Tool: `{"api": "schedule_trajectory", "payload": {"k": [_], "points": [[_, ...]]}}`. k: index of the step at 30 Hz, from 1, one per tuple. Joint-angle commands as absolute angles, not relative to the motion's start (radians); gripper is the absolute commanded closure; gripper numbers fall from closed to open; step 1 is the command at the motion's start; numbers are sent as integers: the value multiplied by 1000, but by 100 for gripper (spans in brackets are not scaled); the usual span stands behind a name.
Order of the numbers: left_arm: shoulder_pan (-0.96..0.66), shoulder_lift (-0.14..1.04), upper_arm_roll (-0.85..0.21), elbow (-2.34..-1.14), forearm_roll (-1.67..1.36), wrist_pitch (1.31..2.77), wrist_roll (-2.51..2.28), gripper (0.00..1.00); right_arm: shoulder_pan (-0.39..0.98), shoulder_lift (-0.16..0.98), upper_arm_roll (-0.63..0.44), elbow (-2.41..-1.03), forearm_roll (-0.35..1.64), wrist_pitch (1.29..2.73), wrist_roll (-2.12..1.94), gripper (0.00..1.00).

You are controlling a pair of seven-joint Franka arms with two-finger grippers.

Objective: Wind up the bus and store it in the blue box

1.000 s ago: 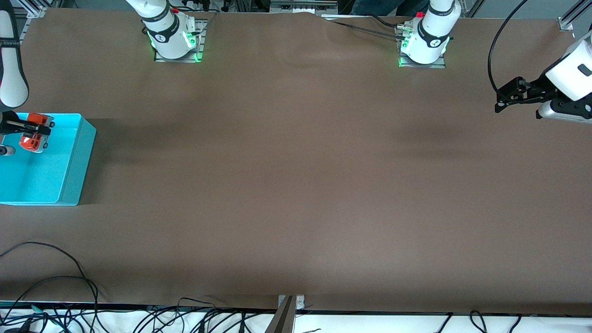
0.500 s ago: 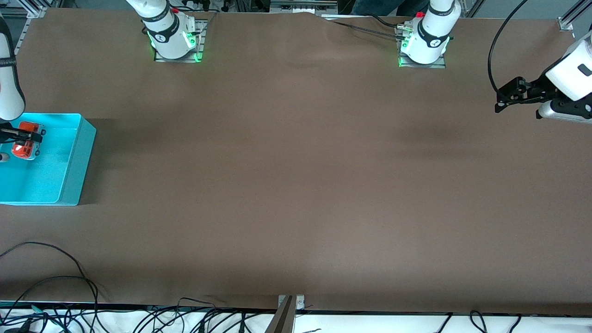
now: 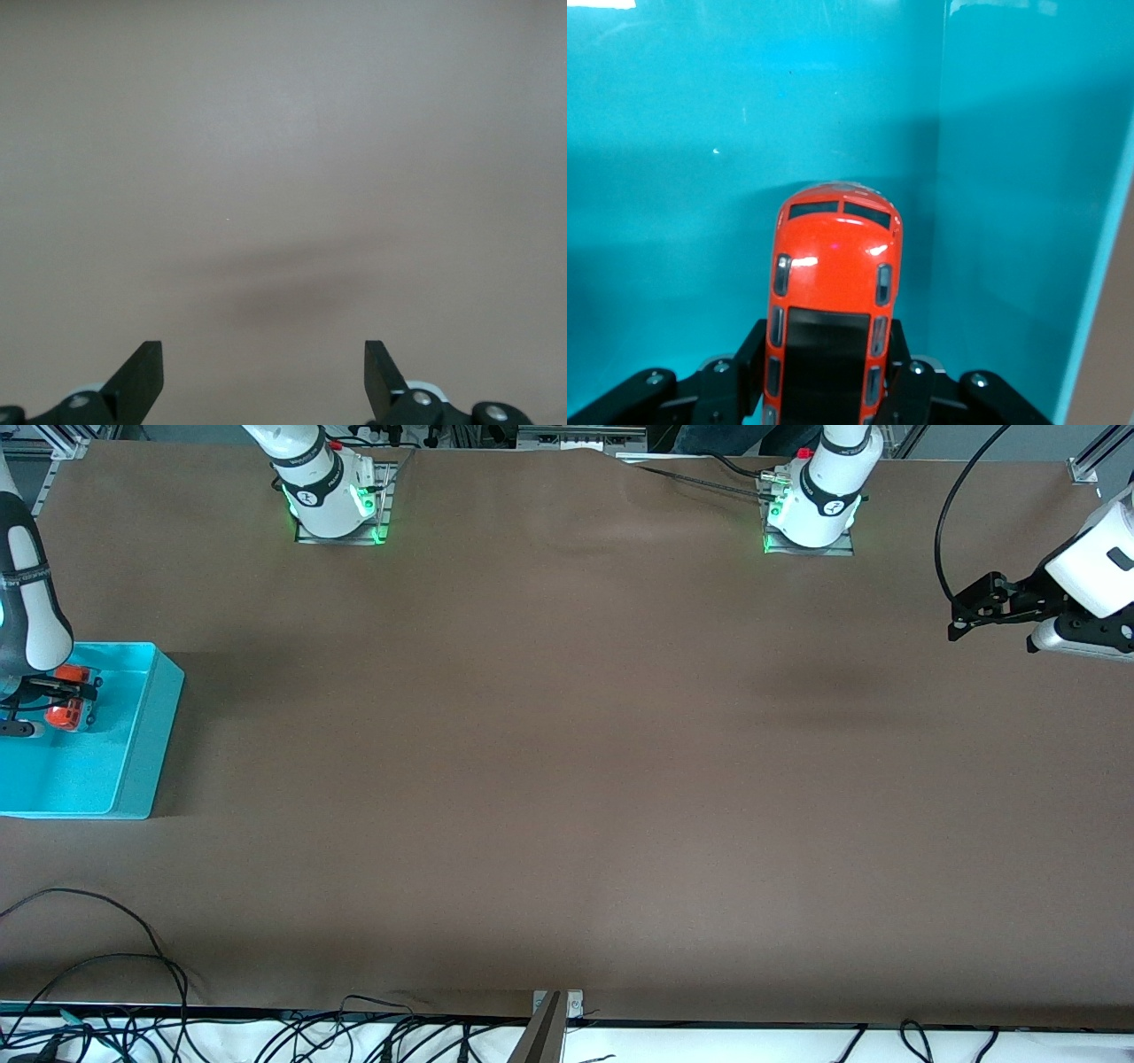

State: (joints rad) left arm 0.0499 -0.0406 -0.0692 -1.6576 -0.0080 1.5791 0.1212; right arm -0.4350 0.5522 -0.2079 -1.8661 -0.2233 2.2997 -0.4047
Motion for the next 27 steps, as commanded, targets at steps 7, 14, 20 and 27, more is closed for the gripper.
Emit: {"api": "schedule_trajectory", "payload": {"k": [7, 14, 20, 27], "points": [[44, -29, -78, -1624, 14, 1559, 100, 0, -446, 592, -201, -1835, -247, 2303, -423, 86], [44, -29, -77, -1626, 14, 1559, 100, 0, -445, 592, -201, -1835, -247, 2303, -422, 59], [44, -29, -77, -1624, 14, 1559, 100, 0, -445, 591, -201, -1836, -247, 2303, -422, 40], [44, -29, -77, -1624, 14, 1559, 100, 0, -445, 586, -199, -1838, -244, 2298, -419, 0]]}}
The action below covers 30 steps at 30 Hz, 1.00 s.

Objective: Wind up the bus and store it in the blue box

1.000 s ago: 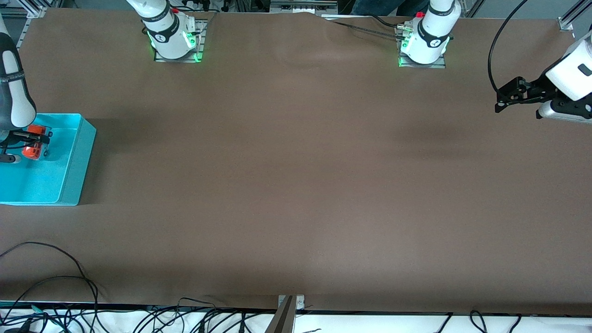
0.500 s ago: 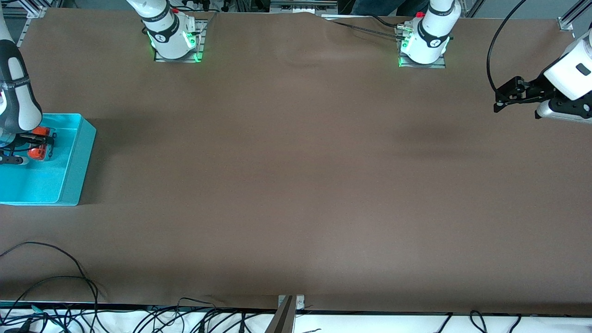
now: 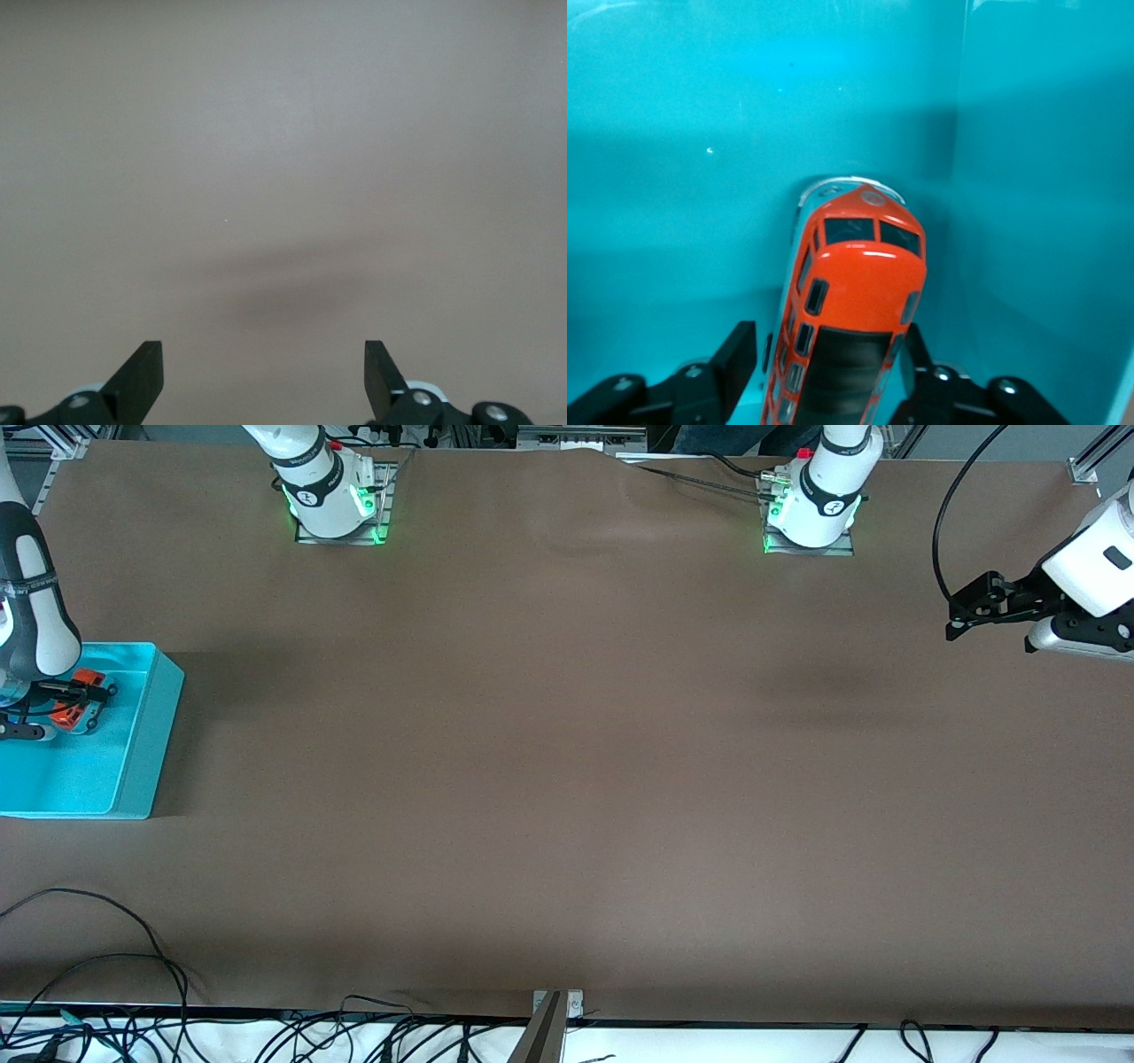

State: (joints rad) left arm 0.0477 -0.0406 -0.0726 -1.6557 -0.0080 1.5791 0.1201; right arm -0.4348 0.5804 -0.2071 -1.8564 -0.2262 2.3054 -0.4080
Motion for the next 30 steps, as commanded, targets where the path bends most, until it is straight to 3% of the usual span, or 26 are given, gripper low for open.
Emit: {"api": "schedule_trajectory", "payload": {"k": [1, 9, 30], "points": [[44, -29, -77, -1624, 14, 1560, 100, 0, -445, 586, -199, -1839, -244, 2296, -419, 0], [44, -29, -77, -1625, 14, 1559, 100, 0, -442, 546, -198, -1836, -244, 2267, -420, 0], [44, -29, -75, -1624, 14, 1559, 100, 0, -382, 310, -143, -1773, -170, 1803, -403, 0]]}}
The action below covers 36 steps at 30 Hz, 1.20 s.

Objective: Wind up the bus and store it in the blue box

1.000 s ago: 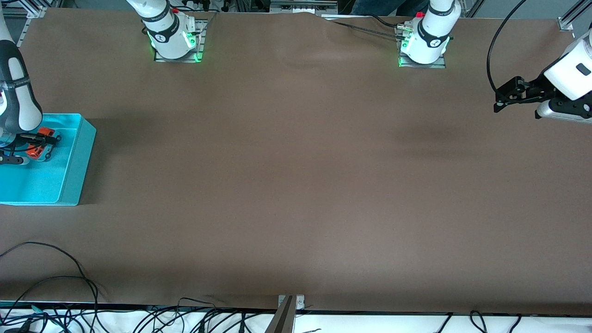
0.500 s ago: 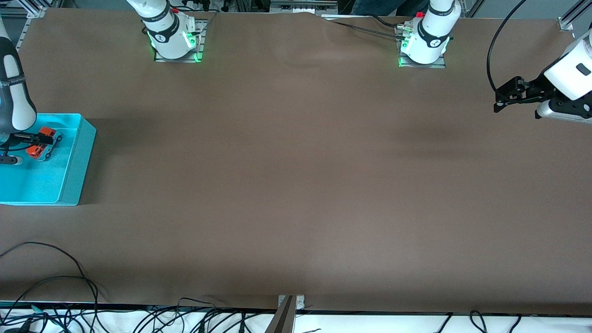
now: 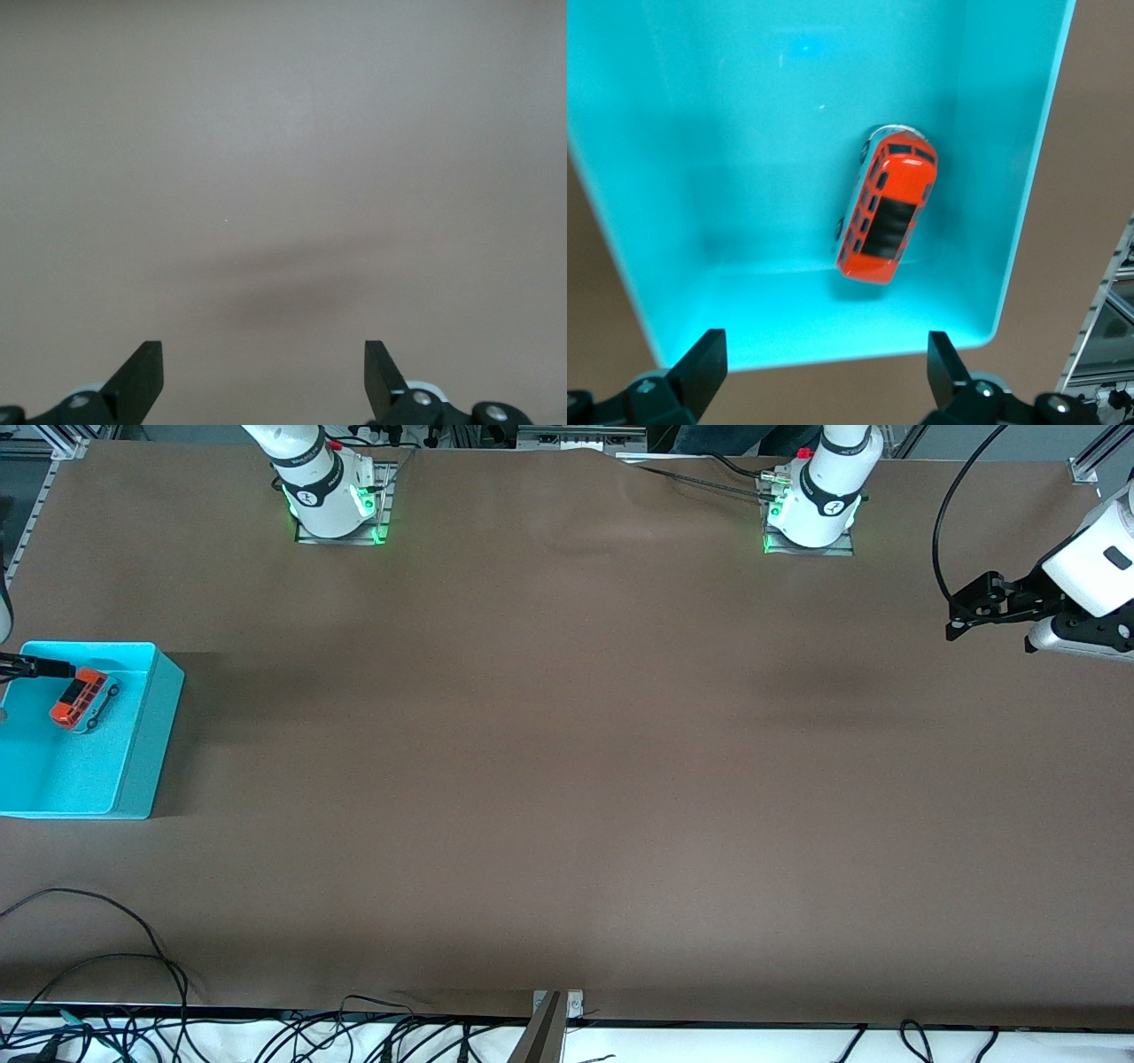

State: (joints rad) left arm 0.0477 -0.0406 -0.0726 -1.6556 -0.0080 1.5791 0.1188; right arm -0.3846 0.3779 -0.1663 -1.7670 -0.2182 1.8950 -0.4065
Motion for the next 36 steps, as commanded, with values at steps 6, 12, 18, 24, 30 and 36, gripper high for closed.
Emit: {"api": "schedule_trajectory", "payload": {"k": [6, 12, 18, 24, 30, 36], "points": [[44, -29, -78, -1624, 12, 1560, 100, 0, -380, 239, -129, -1746, -86, 1669, -402, 0], [44, -31, -77, -1624, 11, 1557, 101, 0, -379, 158, -127, -1732, -11, 1582, -402, 0], [44, -29, -78, -1624, 11, 1559, 101, 0, -373, 124, -130, -1642, 92, 1464, -400, 0], [44, -29, -81, -1624, 12, 1557, 101, 0, -365, 124, -140, -1531, 173, 1368, -399, 0], [43, -28, -84, -1624, 11, 1559, 100, 0, -319, 103, -160, -1490, 204, 1330, -328, 0], [44, -28, -83, -1623, 15, 1559, 103, 0, -189, 69, -235, -1485, 204, 1328, -253, 0]]}}
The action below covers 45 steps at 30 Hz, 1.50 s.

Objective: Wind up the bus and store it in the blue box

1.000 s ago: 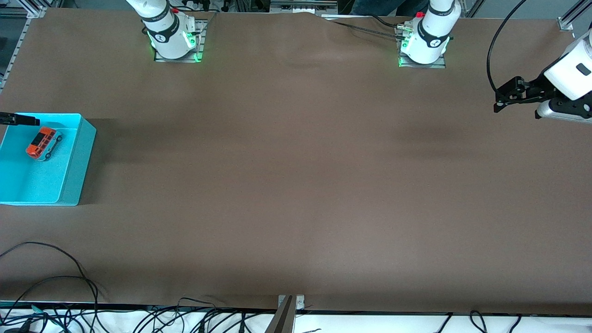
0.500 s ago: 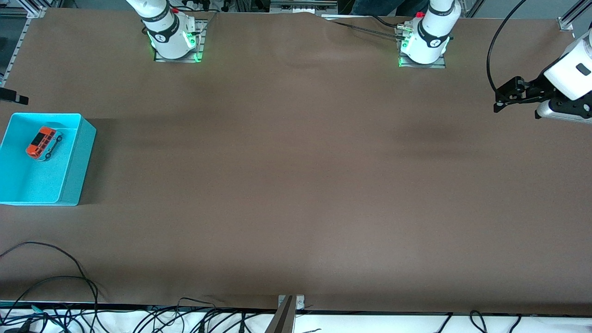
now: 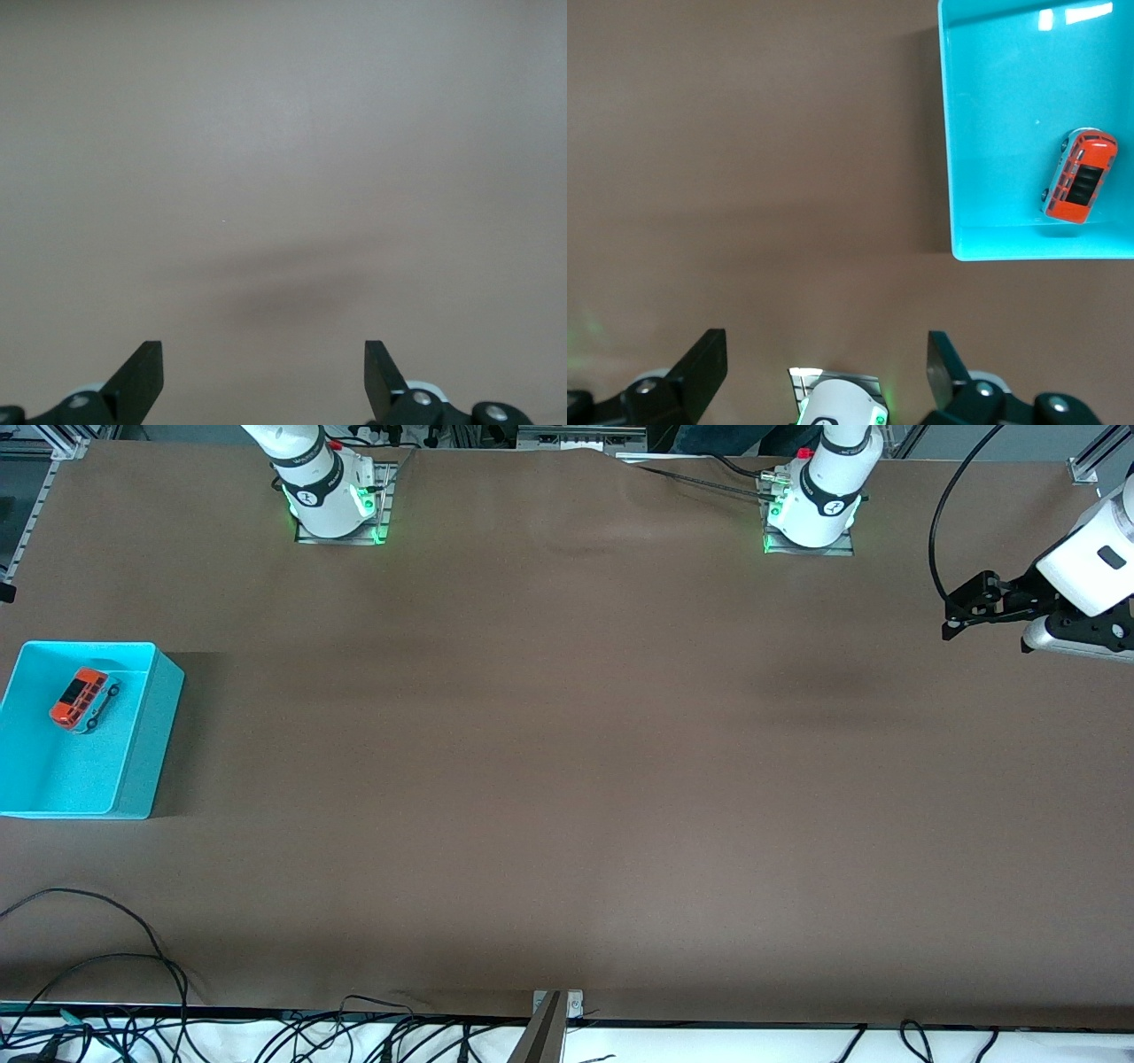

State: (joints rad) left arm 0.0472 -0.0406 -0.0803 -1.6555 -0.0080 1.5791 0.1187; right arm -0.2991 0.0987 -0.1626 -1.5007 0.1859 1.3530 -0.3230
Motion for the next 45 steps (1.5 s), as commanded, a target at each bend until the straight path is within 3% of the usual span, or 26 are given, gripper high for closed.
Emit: {"api": "schedule_trajectory", "payload": {"k": [1, 18, 29, 45], "points": [[44, -28, -83, -1623, 15, 1559, 103, 0, -169, 63, -242, -1483, 206, 1328, -236, 0], [46, -28, -87, -1615, 15, 1559, 101, 0, 23, 29, -215, -1480, 206, 1333, 40, 0], [46, -26, -87, -1615, 15, 1559, 101, 0, 26, 29, -35, -1483, 115, 1408, 218, 0], [46, -28, -87, -1615, 15, 1559, 101, 0, 26, 32, 38, -1614, 17, 1574, 249, 0]]}}
